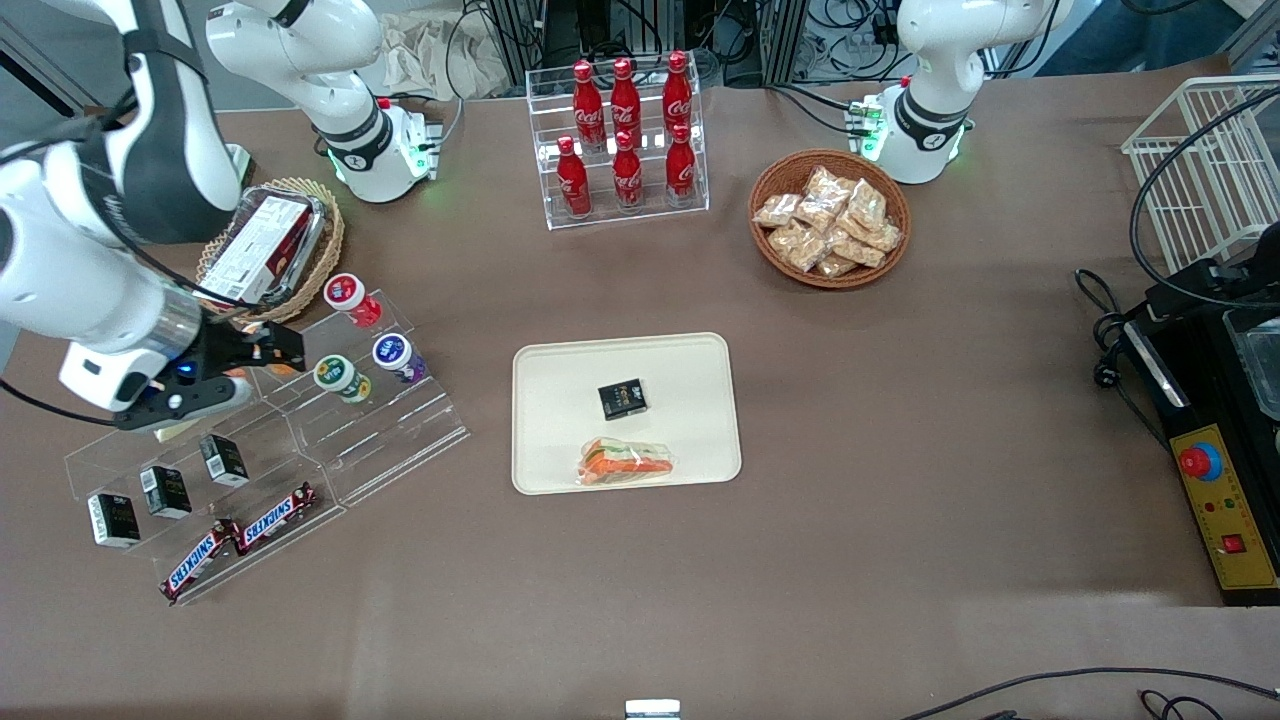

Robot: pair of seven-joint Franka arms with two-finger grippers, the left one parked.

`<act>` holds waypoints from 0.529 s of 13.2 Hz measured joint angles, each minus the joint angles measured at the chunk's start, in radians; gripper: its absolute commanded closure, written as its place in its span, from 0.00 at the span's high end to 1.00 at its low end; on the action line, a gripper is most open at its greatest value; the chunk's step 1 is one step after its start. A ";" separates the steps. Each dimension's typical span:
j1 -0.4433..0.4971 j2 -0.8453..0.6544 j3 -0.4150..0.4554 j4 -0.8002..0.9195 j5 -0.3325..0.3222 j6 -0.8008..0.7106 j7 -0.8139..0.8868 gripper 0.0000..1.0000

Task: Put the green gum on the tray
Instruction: 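Move the right gripper toward the green gum bottle on the acrylic stand, then lower the right gripper around the green gum bottle and close it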

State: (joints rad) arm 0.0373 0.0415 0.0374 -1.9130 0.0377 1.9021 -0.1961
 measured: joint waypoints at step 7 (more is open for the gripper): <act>0.000 -0.014 0.001 -0.209 0.000 0.154 0.000 0.99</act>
State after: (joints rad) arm 0.0370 0.0278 0.0382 -2.1218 0.0377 2.0560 -0.1961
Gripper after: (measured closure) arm 0.009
